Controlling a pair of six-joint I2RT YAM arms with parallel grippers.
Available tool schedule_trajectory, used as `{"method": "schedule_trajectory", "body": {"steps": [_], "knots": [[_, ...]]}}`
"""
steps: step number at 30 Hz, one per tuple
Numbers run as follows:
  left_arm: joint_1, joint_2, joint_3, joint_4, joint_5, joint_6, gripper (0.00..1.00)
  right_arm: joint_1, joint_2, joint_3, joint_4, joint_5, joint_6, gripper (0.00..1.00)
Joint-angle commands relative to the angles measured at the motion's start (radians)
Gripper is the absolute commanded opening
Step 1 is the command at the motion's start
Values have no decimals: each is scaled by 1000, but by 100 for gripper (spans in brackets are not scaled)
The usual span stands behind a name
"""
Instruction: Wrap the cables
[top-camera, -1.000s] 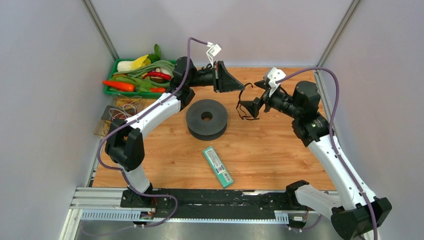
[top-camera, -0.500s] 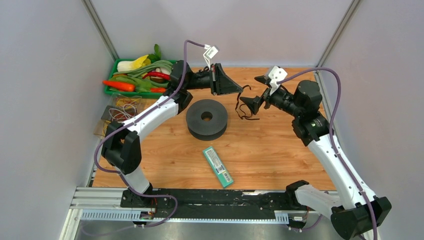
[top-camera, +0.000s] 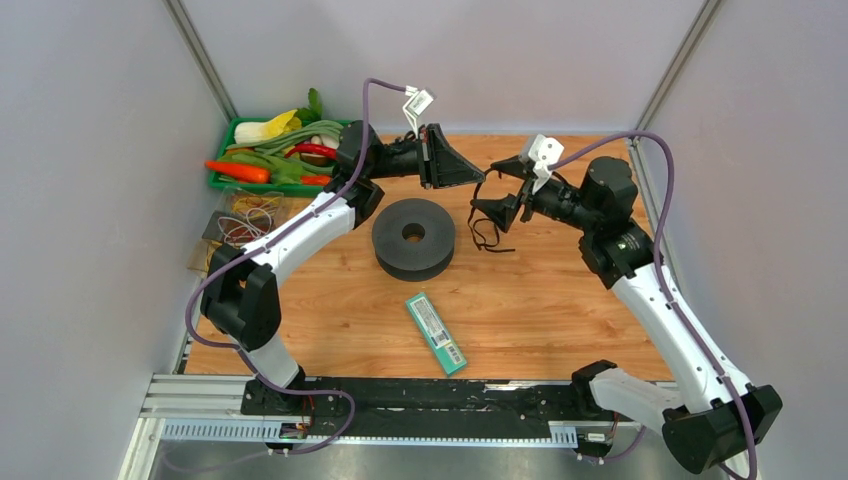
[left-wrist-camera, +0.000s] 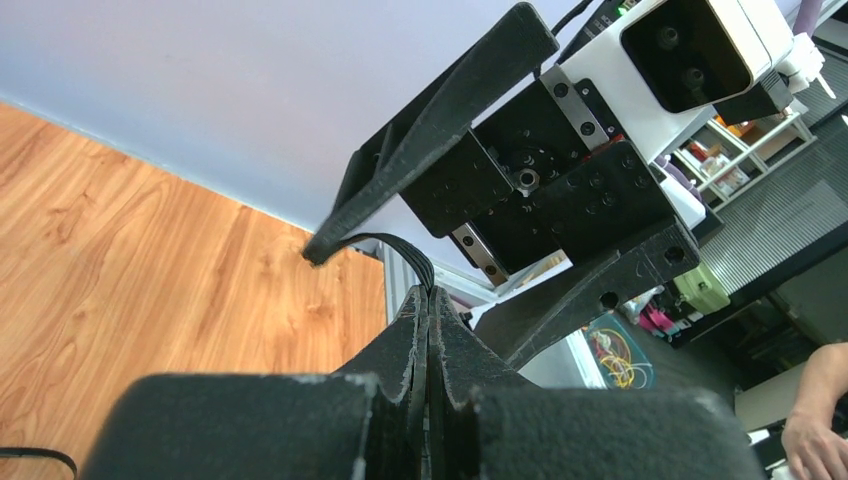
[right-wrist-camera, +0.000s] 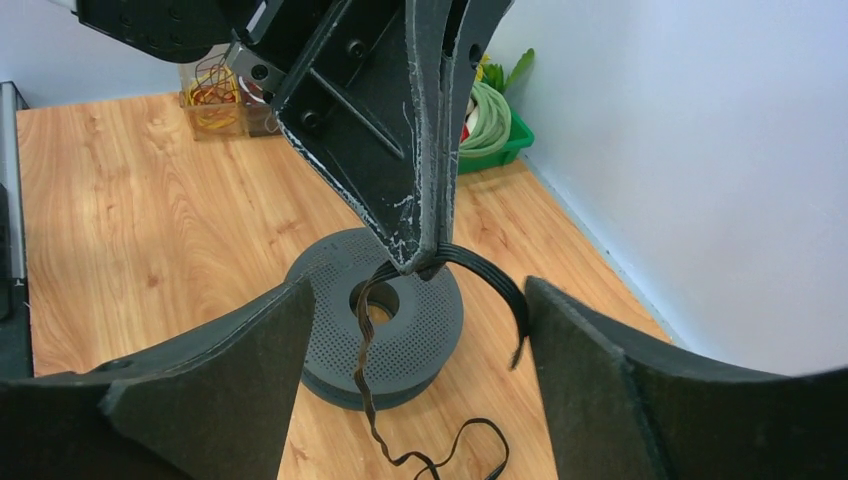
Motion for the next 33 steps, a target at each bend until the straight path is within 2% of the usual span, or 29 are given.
{"method": "schedule_trajectory", "body": {"steps": [1,3,7,11,15,19,23,26,29,33], "knots": [[-1,-48,3,71,-12,-13,0,11,0,57,0,-25,30,79],[1,-48,4,79,-11,-16,0,9,-5,60,-17,21,33,79],[10,-61,-14,82,-23,-14,0,-5,-16,62,-43,45,62,68],[14,-68,-30,108,-56,-40,0,-6,-25,34,-14,47,119,67],[13,-66,-39,142,-75,-72,0,-5,-20,26,8,102,185,86],[36,-84,-54,153,-72,-57,0,-49,-29,48,-44,165,249,82],[68,-147,-86,35,-113,91,0,-176,-14,91,-121,113,556,82],[68,-195,-115,-50,-142,258,0,-221,9,102,-144,56,772,83],[68,-215,-134,-105,-161,352,0,-221,33,80,-79,-20,988,82],[51,-242,-152,-212,-214,534,0,-209,73,111,-58,-62,1075,89]]}}
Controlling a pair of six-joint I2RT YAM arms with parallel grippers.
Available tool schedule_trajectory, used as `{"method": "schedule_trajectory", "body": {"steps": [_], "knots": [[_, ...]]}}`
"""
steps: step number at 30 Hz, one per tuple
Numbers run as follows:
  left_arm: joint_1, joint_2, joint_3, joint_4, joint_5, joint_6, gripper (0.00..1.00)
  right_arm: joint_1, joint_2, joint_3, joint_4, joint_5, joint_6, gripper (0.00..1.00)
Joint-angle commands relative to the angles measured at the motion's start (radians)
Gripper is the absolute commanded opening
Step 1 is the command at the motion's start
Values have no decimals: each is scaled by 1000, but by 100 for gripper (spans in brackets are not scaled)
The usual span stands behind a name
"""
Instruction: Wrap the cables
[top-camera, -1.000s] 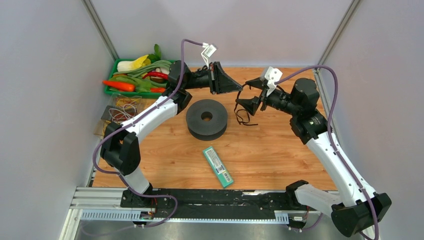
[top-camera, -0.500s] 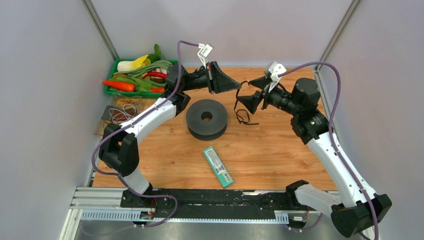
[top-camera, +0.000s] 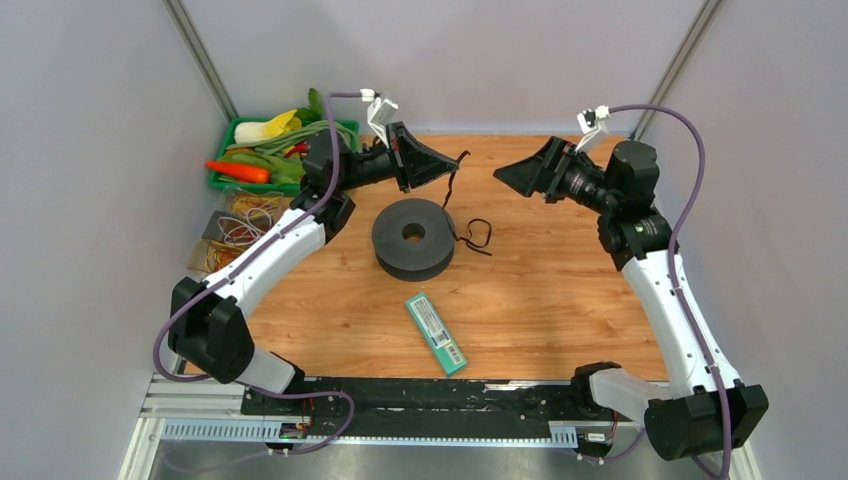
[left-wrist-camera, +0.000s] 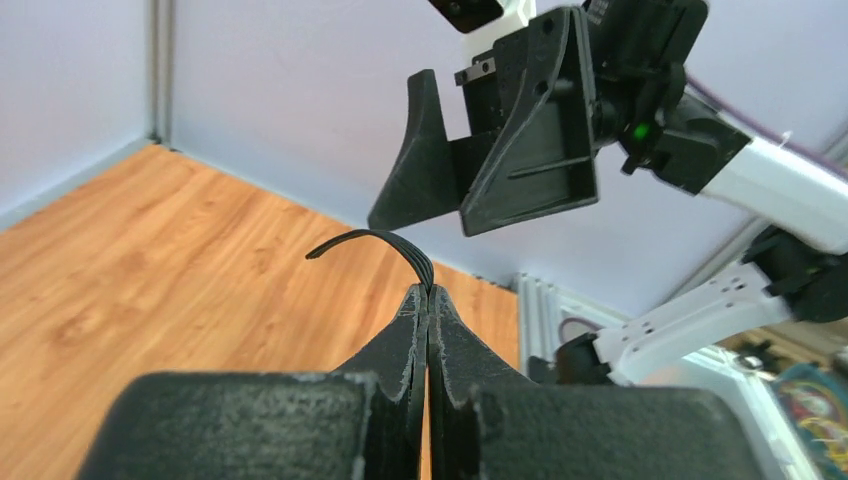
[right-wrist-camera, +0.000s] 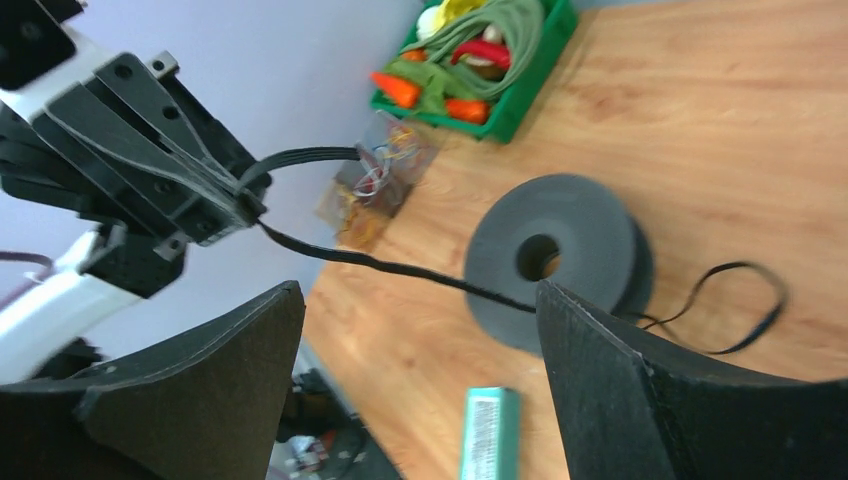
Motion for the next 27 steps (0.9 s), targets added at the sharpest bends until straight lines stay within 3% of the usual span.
{"method": "schedule_trajectory", "body": {"steps": [1,7,15,22,27], "knots": [[-27,-50,-14,-130,-73,289,0,10,48,63,59,-92,261,91],[-67,-67,-22,-226,-147,494,0,70,93,92,117,-106,298,89],[-118,-76,-20,-289,-180,670,0,123,136,83,142,-82,295,72],[-129,-78,-38,-218,-156,612,0,134,170,83,172,-63,309,59],[-129,-67,-34,-218,-148,612,0,139,180,80,220,-69,312,40]]}}
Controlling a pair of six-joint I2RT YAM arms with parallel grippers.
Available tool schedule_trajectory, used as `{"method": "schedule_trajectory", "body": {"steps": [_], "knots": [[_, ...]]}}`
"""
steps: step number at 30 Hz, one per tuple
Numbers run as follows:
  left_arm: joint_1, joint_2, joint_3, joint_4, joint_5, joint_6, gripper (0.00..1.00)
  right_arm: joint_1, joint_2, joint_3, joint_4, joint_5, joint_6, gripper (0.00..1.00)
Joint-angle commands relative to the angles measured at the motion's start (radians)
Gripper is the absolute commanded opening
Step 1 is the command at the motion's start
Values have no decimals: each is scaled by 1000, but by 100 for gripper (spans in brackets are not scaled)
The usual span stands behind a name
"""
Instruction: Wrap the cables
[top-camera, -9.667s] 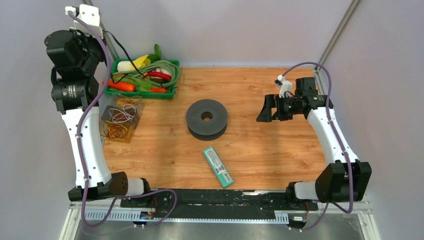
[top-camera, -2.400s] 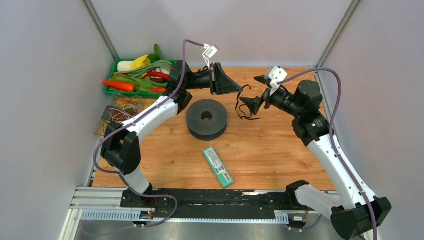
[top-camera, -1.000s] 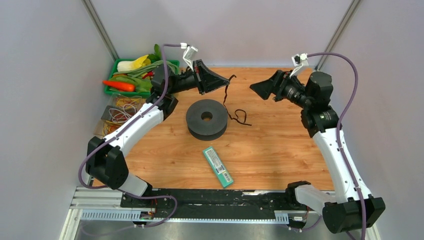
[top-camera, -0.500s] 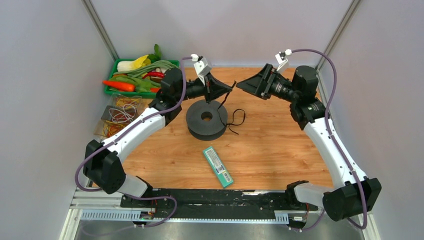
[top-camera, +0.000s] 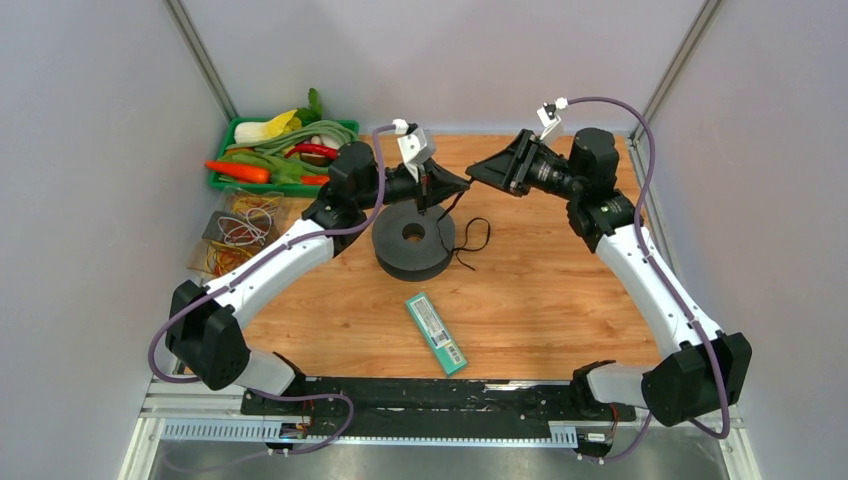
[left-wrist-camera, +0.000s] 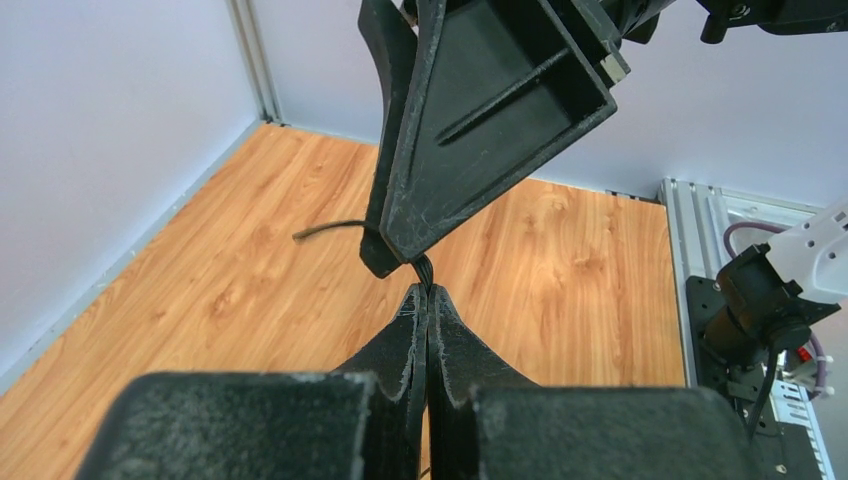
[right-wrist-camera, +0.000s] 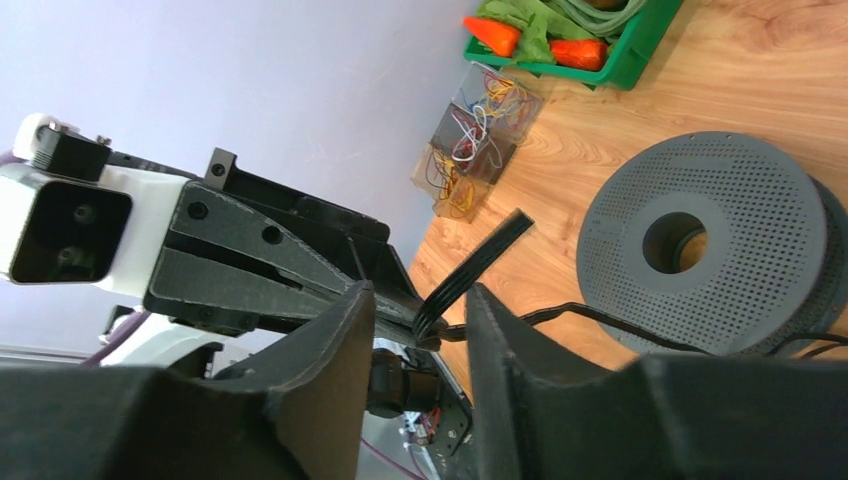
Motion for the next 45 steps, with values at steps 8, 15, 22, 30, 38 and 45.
{"method": "schedule_trajectory", "body": {"steps": [8,15,22,30,38,45], "knots": [[-1,-26,20,-6,13,53,7,-1,2,47,101,-4,-38,0],[167,-43,72,-270,102,-132,63,-96,5,153,-87,-54,-335,0],[451,26,-32,-516,7,-243,68,-289,-35,240,-409,194,-814,0],[522,166,-102,-610,-71,-217,70,-558,-12,323,-382,521,-1058,0],[522,333,-98,-489,34,-266,70,-596,-51,279,-388,400,-1049,0],[495,419,-123,-235,194,-372,58,-596,-51,249,-416,333,-1015,0]]}}
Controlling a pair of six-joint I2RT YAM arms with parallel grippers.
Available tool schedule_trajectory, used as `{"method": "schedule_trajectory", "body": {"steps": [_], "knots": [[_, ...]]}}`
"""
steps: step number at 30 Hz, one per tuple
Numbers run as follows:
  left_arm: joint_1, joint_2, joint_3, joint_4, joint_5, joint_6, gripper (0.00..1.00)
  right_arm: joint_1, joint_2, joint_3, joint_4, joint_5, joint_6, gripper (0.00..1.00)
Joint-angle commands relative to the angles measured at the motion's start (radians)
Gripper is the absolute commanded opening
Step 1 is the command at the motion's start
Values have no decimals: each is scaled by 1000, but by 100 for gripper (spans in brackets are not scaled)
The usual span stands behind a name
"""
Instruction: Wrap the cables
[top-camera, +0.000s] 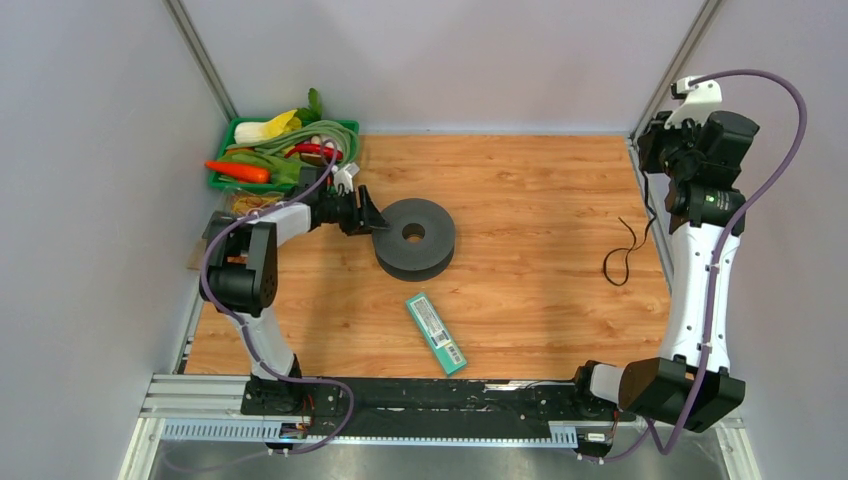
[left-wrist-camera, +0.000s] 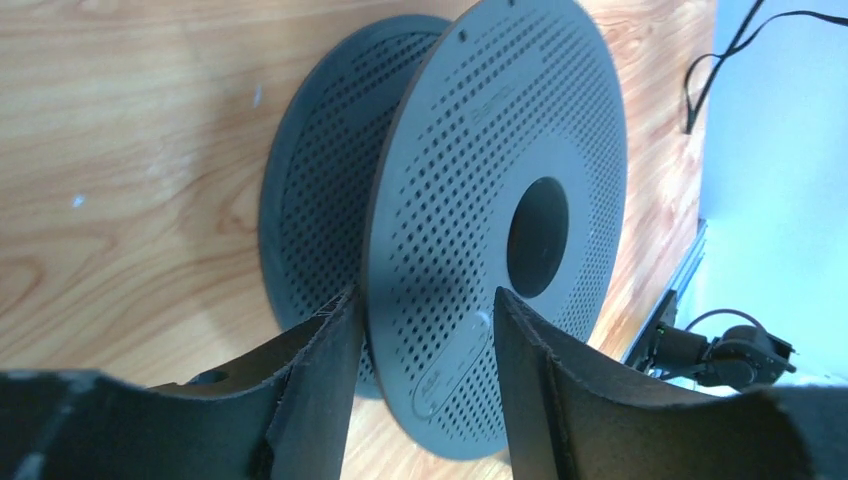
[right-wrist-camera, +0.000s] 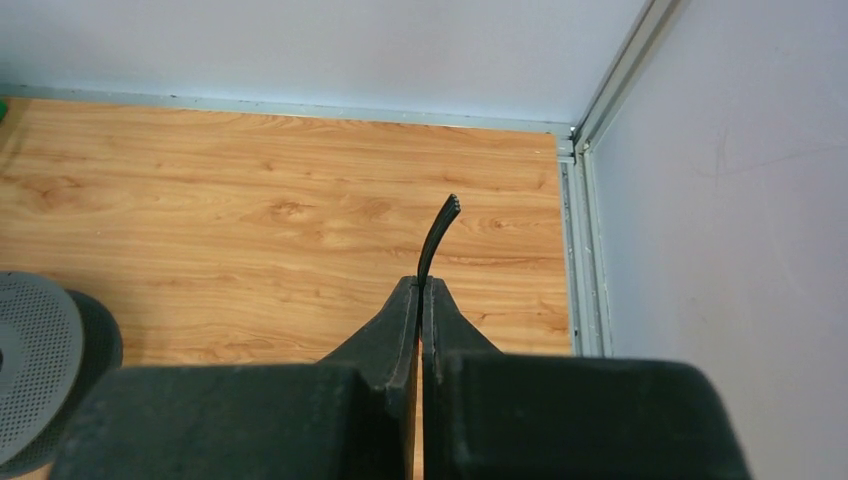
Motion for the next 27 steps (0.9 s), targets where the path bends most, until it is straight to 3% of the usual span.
{"method": "schedule_trajectory", "body": {"steps": [1,3,7,9,13,19,27], "knots": [[-31,37,10,180,121,-54,55,1,-17,-11,4,-72,13,0],[-45,50,26,171,125,-28,48,1,-11,-14,-2,-98,25,0],[-53,34,60,205,144,-34,14,1,-10,-22,-14,-155,28,0],[-58,5,84,209,158,-16,1,0,-10,-25,-20,-182,20,0],[-113,-87,181,81,182,150,0,1,-2,-16,-46,-265,-6,0],[-313,-179,334,-342,110,719,0,1,24,23,-131,-391,-45,0],[-476,-256,287,-481,-32,1105,0,10,58,65,-293,-547,-128,0]]}}
